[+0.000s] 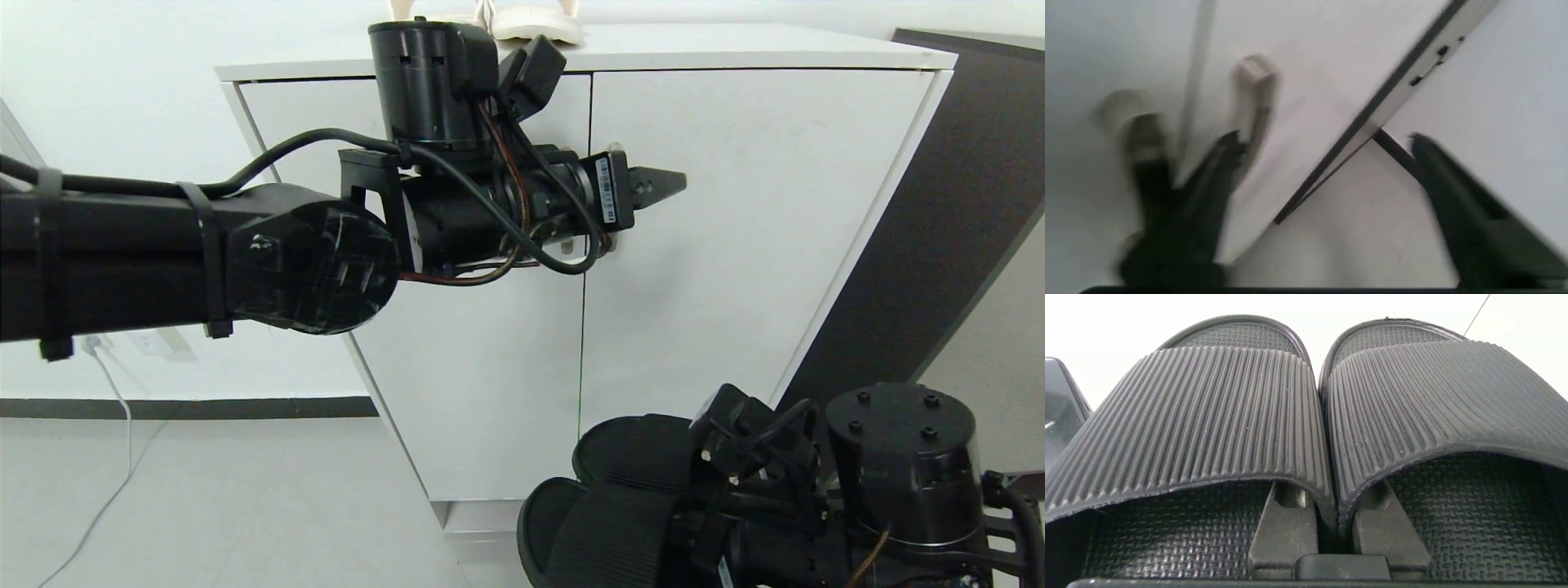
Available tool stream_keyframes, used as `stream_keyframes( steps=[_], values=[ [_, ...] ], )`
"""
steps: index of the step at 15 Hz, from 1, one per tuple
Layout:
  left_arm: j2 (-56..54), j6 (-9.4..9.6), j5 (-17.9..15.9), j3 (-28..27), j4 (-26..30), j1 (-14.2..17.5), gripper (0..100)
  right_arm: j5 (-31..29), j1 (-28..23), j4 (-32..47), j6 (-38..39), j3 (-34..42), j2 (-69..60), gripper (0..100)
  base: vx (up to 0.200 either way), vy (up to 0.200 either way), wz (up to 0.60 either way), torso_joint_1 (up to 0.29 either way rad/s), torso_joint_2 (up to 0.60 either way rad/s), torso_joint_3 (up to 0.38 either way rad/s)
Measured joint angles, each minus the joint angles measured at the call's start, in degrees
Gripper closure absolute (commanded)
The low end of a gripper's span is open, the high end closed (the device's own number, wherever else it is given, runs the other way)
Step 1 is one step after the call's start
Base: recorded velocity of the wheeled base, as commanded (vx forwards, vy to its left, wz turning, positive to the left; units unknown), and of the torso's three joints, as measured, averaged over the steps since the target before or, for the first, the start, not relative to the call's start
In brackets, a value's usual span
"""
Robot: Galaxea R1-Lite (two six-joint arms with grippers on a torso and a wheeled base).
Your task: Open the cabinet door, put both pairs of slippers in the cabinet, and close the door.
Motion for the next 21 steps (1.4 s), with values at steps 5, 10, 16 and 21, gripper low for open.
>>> stream_keyframes(
  steps=[5, 10, 16, 21],
  values=[
    [-4.3, -0.13, -0.9, 5.9, 0.0, -1.0, 100, 3.1, 0.5, 0.0, 0.0, 0.9, -0.2, 100, 0.0, 0.0, 0.0, 0.0, 0.0, 0.0],
    [-8.0, -0.17, -1.3, 10.0, -0.7, -2.0, 100, 7.8, 1.3, -5.4, -1.8, 4.6, -0.5, 100, 0.0, 0.0, 0.0, 0.0, 0.0, 0.0],
    [-12.7, -0.2, -1.3, 17.1, -3.2, -2.9, 100, 8.0, 1.9, -5.6, -2.1, 5.7, -0.4, 100, 0.0, 0.0, 0.0, 0.0, 0.0, 0.0],
    [-13.0, -0.8, -1.0, 19.0, -7.8, 0.3, 100, 8.0, 2.4, -5.6, -2.1, 5.8, -0.4, 100, 0.0, 0.0, 0.0, 0.0, 0.0, 0.0]
  ],
)
